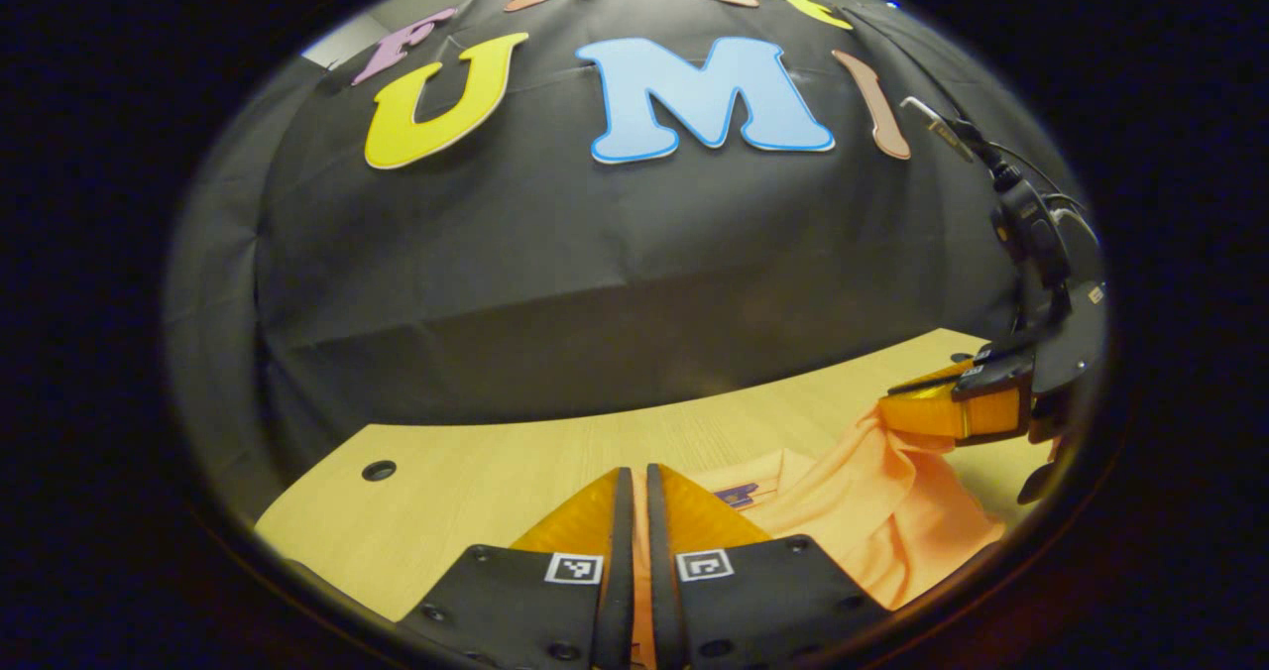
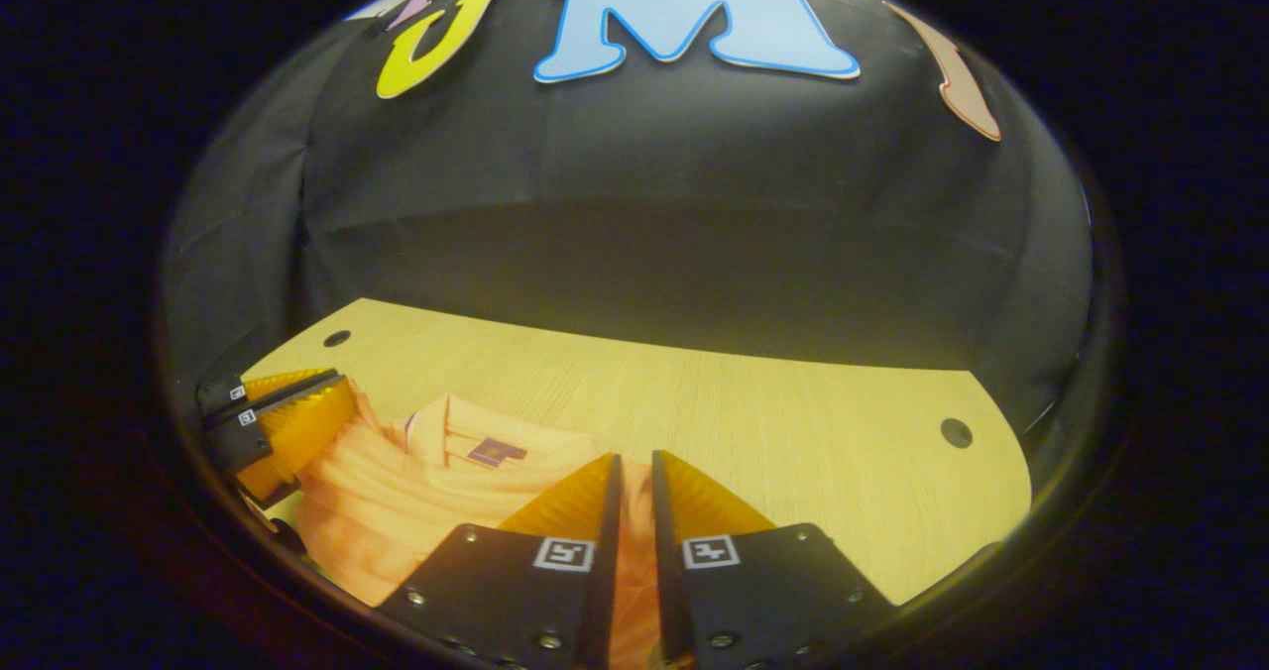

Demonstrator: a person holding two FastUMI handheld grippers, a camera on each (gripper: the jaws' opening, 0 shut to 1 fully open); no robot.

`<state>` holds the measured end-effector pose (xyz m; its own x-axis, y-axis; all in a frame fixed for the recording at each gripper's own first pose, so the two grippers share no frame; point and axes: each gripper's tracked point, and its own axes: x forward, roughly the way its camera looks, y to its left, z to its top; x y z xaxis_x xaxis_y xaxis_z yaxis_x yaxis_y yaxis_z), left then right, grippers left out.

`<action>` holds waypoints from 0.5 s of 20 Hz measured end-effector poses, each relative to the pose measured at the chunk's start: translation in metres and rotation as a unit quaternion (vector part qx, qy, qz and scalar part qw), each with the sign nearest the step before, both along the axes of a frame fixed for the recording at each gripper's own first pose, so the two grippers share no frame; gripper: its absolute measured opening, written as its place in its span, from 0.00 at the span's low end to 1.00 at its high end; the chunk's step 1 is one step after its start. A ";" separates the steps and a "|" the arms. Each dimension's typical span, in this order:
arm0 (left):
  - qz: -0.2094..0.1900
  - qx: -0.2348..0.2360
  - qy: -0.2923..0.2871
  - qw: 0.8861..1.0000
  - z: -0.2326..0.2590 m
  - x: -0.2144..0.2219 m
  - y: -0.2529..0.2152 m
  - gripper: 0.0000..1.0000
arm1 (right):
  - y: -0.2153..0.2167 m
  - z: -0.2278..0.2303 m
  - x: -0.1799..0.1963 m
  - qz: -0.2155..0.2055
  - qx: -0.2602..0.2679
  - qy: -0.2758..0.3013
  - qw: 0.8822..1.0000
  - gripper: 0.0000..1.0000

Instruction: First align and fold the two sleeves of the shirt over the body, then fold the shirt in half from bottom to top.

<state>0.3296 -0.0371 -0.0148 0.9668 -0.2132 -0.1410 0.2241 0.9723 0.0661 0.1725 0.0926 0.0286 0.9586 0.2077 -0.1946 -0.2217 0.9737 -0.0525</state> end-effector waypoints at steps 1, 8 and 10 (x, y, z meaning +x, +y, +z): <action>0.005 0.001 0.001 1.000 -0.001 -0.001 0.003 0.24 | 0.002 -0.001 -0.002 0.000 -0.005 0.000 1.000 0.37; 0.011 -0.016 0.018 1.000 0.006 -0.024 0.011 0.84 | 0.001 0.006 -0.036 -0.008 -0.015 -0.015 1.000 0.56; 0.007 -0.037 0.025 0.999 0.011 -0.034 0.007 0.85 | -0.001 0.005 -0.050 -0.009 -0.016 -0.020 1.000 0.55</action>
<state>0.2956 -0.0304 -0.0041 0.9620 -0.2110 -0.1735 0.2113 0.9773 -0.0173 0.1224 0.0916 0.0333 0.9693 0.1844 -0.1625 -0.2009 0.9753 -0.0921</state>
